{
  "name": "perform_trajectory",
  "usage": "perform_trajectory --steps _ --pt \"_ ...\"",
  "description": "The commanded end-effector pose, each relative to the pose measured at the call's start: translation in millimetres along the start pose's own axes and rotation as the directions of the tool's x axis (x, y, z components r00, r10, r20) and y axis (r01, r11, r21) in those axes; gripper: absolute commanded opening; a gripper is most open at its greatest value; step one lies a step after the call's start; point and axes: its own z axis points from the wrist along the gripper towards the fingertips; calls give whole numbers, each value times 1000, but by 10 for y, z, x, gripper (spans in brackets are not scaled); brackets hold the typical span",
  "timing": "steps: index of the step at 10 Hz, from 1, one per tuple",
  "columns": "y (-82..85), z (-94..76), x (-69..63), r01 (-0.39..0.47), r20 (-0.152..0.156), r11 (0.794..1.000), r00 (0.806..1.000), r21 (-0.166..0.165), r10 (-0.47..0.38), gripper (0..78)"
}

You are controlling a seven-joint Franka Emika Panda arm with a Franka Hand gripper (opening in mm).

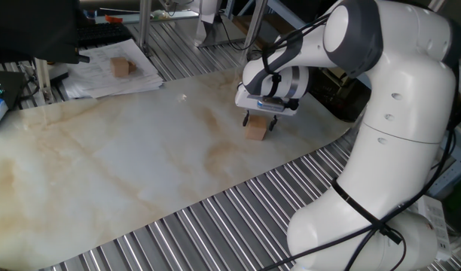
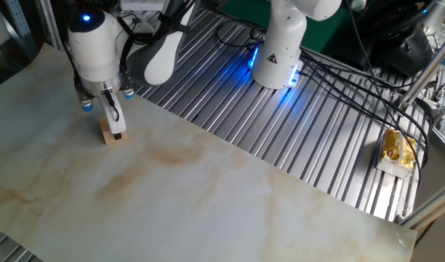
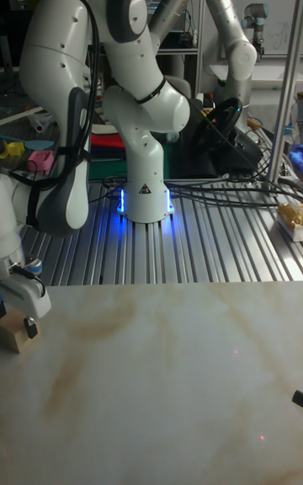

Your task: Pick up the small block on the left and move it to the right

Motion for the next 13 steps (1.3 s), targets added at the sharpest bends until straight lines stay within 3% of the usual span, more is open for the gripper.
perform_trajectory --steps 1,13 --pt "-2 -13 -13 -1 14 1000 1000 -6 1 775" --pt "-1 -12 -16 9 28 1000 1000 -17 -8 775"
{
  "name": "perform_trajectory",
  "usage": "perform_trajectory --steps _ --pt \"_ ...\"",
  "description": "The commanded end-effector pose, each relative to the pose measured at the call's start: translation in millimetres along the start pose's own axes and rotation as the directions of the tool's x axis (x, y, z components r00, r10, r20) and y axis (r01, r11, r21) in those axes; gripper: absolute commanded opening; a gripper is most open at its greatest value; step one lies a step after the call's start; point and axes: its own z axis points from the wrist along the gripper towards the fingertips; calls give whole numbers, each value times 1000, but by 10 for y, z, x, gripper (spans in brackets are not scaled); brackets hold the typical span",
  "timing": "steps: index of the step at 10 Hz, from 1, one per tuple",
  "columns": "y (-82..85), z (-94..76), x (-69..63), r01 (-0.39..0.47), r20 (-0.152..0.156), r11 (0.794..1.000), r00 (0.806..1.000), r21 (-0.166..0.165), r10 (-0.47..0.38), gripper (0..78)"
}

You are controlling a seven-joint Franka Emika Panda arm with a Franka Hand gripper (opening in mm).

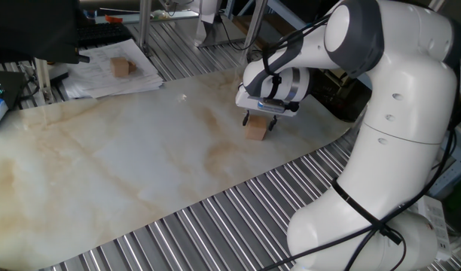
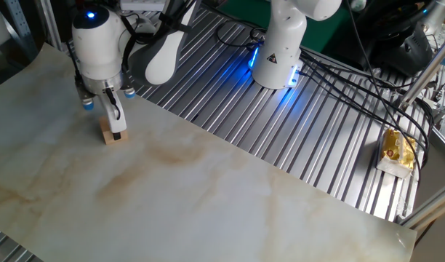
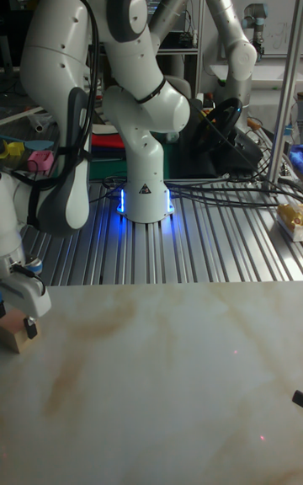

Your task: Pick up the small block on the left and move it to the right

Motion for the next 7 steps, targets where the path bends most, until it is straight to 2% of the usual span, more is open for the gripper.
perform_trajectory --steps 1,6,7 --pt "-1 -14 -11 15 1 1000 1000 -3 -15 775" --pt "-2 -14 -11 16 3 1000 1000 -1 -16 775" --pt "-2 -14 -11 16 3 1000 1000 -1 -16 13"
